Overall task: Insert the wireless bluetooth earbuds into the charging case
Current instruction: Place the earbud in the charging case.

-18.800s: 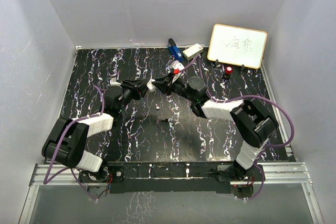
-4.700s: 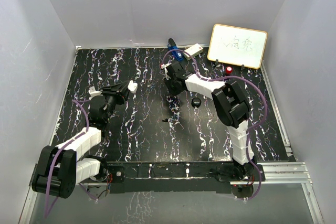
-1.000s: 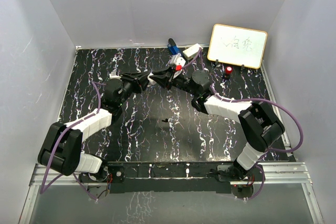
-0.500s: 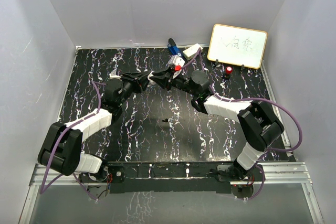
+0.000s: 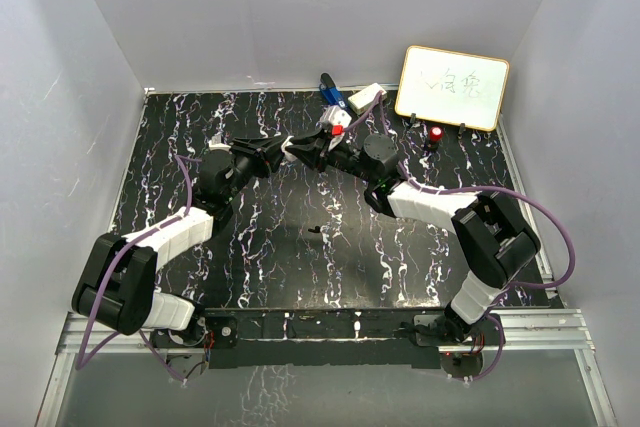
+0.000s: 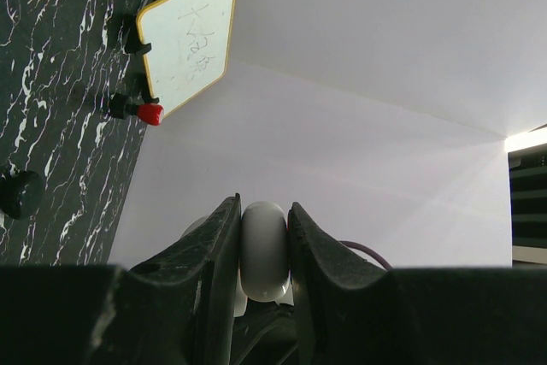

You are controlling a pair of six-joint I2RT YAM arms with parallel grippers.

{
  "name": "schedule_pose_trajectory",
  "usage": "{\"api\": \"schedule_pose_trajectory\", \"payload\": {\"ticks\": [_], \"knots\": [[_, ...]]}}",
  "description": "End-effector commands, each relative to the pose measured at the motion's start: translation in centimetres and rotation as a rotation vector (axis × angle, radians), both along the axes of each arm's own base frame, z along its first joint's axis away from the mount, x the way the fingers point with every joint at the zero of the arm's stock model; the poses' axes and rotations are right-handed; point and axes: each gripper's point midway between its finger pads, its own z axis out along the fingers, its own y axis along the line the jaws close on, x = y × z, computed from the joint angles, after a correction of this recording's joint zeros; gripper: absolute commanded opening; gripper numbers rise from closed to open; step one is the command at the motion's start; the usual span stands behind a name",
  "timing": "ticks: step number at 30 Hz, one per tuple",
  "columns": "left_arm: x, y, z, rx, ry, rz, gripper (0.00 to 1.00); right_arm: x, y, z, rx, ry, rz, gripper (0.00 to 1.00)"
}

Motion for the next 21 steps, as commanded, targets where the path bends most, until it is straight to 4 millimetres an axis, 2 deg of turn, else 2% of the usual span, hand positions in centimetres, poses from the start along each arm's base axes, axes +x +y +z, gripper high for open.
{"api": "schedule_pose_trajectory", "payload": {"ticks": [1, 7, 11, 18, 20, 21], "knots": [[-0.2, -0.3, 4.0, -0.039, -0.098, -0.018, 0.00, 0.1, -0.2, 1.5, 0.014, -0.060, -0.018, 0.00], [-0.1, -0.3, 4.2, -0.039, -0.103, -0.016, 0.00, 0.1, -0.2, 1.2, 0.003, -0.051, -0.020, 0.00], [-0.1, -0.3, 4.2, -0.039, -0.103, -0.014, 0.00, 0.0, -0.3, 1.2, 0.001, -0.051, -0.019, 0.06], [0.0, -0.3, 4.1, -0.037, -0.101, -0.015, 0.00, -0.1, -0.4, 1.6, 0.007, -0.063, -0.022, 0.29], [0.0, -0.4, 4.0, -0.034, -0.100, -0.016, 0.00, -0.1, -0.5, 2.3, 0.023, -0.077, -0.024, 0.35], [0.0, -0.4, 3.9, -0.033, -0.098, -0.016, 0.00, -0.1, -0.6, 2.8, 0.036, -0.086, -0.029, 0.42]]}}
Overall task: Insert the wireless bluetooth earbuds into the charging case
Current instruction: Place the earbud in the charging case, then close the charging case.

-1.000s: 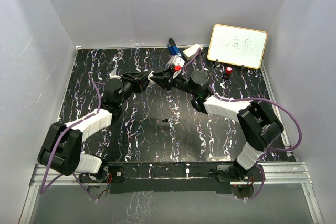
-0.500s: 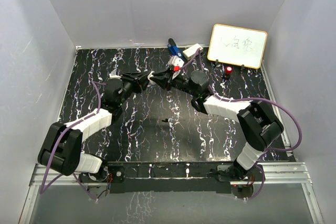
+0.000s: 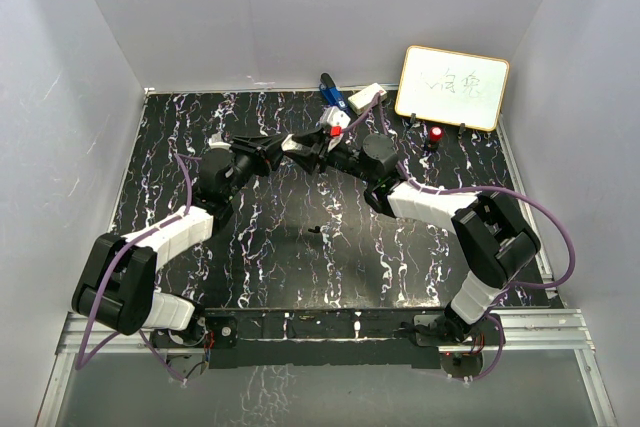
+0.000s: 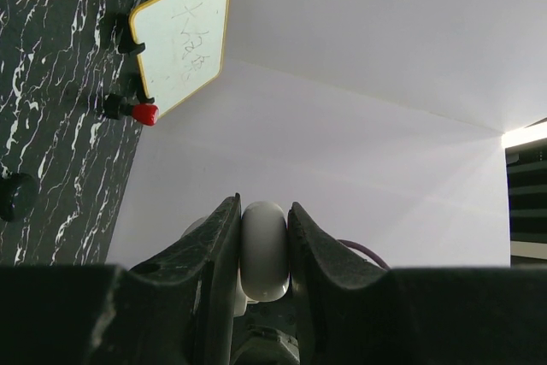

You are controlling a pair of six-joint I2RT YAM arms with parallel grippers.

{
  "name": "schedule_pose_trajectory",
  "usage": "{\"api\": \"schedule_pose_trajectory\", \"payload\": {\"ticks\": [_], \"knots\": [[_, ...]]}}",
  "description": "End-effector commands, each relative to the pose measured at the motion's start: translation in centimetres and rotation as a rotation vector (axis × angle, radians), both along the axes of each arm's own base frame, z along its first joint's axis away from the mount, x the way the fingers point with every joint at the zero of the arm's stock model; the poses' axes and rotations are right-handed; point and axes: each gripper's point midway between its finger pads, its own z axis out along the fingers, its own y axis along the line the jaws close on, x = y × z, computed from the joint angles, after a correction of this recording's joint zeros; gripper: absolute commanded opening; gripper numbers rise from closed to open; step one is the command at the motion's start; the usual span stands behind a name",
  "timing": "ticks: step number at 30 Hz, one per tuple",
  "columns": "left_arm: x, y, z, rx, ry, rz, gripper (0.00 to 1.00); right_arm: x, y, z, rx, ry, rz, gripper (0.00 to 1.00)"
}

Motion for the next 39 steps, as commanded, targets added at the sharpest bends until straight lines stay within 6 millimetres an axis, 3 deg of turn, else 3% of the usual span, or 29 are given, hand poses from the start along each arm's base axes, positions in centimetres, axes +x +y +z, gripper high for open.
{"api": "schedule_pose_trajectory", "payload": {"ticks": [1, 7, 11, 15, 18, 19, 21, 23, 26, 31, 39], "knots": [[-0.1, -0.3, 3.4, -0.033, -0.089, -0.016, 0.00, -0.3, -0.6, 3.9, 0.076, -0.096, -0.021, 0.47], [-0.1, -0.3, 2.6, -0.021, -0.073, -0.013, 0.00, -0.9, -2.3, 9.5, 0.205, -0.173, -0.077, 0.56], [0.1, -0.2, 2.0, -0.023, -0.061, -0.003, 0.00, -0.2, -3.6, 10.4, 0.182, -0.167, -0.163, 0.64], [0.4, 0.0, 2.4, -0.024, -0.066, 0.012, 0.00, -0.6, -4.7, 8.5, 0.080, -0.160, -0.204, 0.65], [1.2, 0.0, 2.0, -0.028, -0.058, 0.030, 0.00, -0.7, -5.4, 6.9, 0.045, -0.080, -0.230, 0.58], [1.4, 0.1, 2.1, -0.035, -0.058, 0.043, 0.00, -0.1, -5.7, 6.1, 0.030, -0.019, -0.269, 0.61], [1.9, 0.7, 2.3, -0.051, -0.061, 0.083, 0.00, 1.1, -6.6, 4.0, -0.007, 0.064, -0.352, 0.96], [2.5, 1.5, 2.9, -0.061, -0.076, 0.139, 0.00, 1.5, -7.6, 1.8, -0.033, 0.063, -0.411, 0.98], [3.4, 2.3, 3.8, -0.045, -0.090, 0.199, 0.00, 0.8, -8.9, 0.8, 0.072, -0.026, -0.474, 0.98], [4.3, 2.5, 4.6, -0.051, -0.095, 0.239, 0.00, 1.7, -7.7, -1.4, 0.070, -0.068, -0.553, 0.98], [4.2, 2.2, 2.9, 0.001, 0.016, 0.298, 0.00, 3.1, -4.5, -2.5, 0.147, -0.091, -0.588, 0.98]]}}
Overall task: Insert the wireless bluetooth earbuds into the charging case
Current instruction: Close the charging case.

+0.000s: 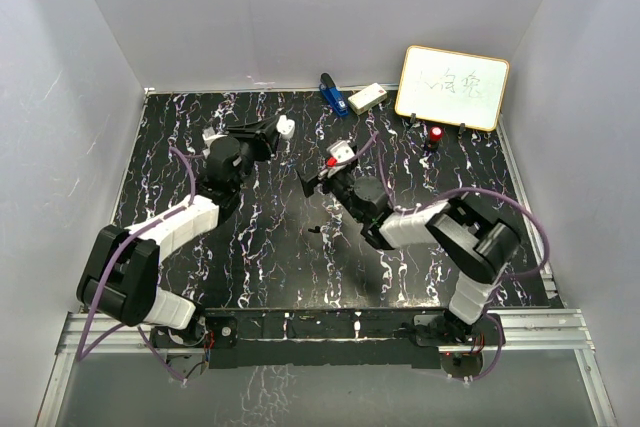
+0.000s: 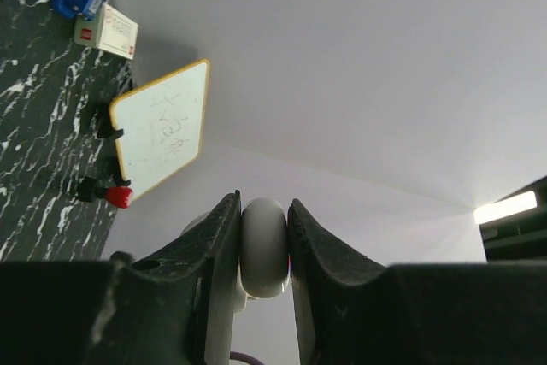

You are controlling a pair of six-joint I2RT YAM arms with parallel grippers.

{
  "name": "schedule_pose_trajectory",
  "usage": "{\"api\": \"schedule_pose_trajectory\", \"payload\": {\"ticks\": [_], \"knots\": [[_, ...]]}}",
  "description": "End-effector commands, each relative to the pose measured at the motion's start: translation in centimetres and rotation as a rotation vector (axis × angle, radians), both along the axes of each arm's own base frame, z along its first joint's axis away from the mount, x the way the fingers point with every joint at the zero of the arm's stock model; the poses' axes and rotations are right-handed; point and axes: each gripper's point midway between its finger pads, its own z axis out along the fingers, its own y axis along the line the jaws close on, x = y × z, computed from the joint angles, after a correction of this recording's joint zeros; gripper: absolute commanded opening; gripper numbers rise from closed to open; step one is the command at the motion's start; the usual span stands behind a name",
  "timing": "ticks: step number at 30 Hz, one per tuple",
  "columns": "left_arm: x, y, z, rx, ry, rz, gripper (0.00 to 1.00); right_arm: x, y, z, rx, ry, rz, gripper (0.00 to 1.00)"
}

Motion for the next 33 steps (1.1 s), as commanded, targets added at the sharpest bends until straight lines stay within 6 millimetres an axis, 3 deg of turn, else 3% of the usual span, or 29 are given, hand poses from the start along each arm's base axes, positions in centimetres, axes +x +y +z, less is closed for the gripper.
{"api": "schedule_pose_trajectory", "payload": {"ticks": [1, 12, 24, 33], "knots": [[-0.1, 0.1, 0.4, 0.008, 0.051, 0.066, 0.00, 1.5, 1.1, 5.6, 0.165, -0.167, -0.071, 0.98], [-0.8, -0.8, -1.2, 0.021, 0.122, 0.103, 0.00, 2.9, 3.0, 5.5, 0.162, -0.214, -0.161, 0.98], [-1.4, -1.4, -1.8, 0.040, 0.148, 0.085, 0.00, 4.0, 2.6, 5.4, 0.126, -0.249, -0.236, 0.98], [-2.1, -0.8, -2.1, 0.054, 0.161, 0.095, 0.00, 4.4, 0.3, 5.6, 0.099, -0.272, -0.355, 0.98]]}}
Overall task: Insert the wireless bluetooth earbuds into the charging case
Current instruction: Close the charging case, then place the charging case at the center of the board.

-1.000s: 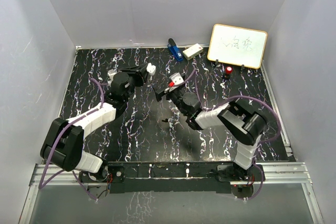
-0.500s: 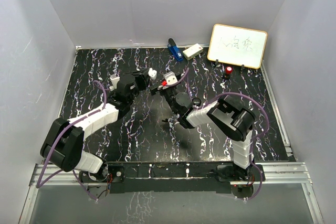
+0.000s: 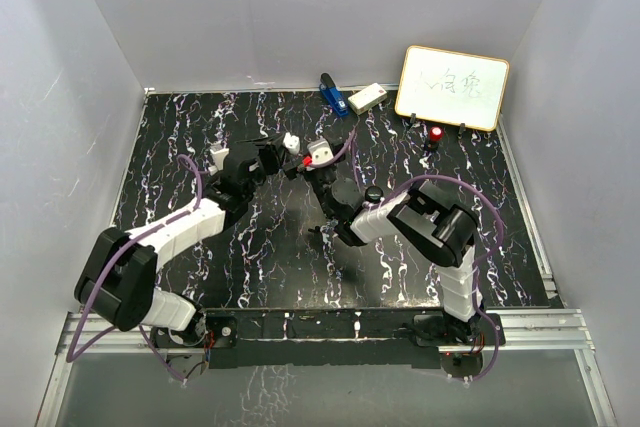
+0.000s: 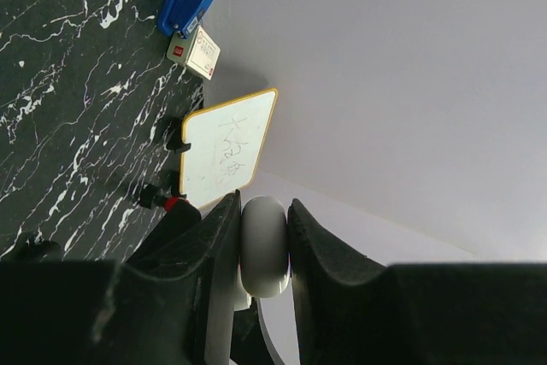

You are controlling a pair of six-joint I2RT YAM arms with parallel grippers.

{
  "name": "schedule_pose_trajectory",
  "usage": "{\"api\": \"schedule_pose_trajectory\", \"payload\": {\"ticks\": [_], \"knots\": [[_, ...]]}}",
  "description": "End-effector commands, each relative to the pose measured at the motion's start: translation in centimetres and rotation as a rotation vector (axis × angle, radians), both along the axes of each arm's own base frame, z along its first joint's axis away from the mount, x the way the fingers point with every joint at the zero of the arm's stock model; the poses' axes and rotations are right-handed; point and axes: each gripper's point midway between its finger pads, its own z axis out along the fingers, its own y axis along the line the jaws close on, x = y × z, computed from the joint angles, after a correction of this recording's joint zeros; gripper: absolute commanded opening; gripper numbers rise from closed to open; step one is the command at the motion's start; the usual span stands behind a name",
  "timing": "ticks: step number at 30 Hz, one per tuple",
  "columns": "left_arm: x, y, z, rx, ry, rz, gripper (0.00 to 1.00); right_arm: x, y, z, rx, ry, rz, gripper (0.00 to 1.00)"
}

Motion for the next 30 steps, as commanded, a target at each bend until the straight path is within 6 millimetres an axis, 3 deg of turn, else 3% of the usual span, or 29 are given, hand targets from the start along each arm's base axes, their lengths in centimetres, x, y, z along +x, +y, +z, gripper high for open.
{"api": "schedule_pose_trajectory", "payload": {"ticks": [1, 11, 18, 24, 30], "knots": [[-0.7, 0.3, 2.7, -0.027, -0.045, 0.007, 0.00, 0.5, -2.2, 3.7, 0.071, -0.097, -0.107, 0.98], [-1.4, 1.1, 1.5, -0.027, -0.020, 0.029, 0.00, -0.4, -4.5, 3.2, 0.044, -0.087, -0.171, 0.98], [-1.0, 2.2, -0.5, 0.042, 0.005, 0.031, 0.00, -1.6, -8.1, 2.4, 0.012, 0.116, -0.273, 0.98], [-0.1, 1.8, -3.6, 0.105, -0.013, -0.067, 0.00, -2.6, -7.4, 2.8, -0.045, 0.398, -0.107, 0.98], [2.0, 0.3, -5.8, 0.224, -0.131, -0.237, 0.00, -3.9, -8.4, 4.3, 0.005, 0.430, -0.049, 0.98]]}}
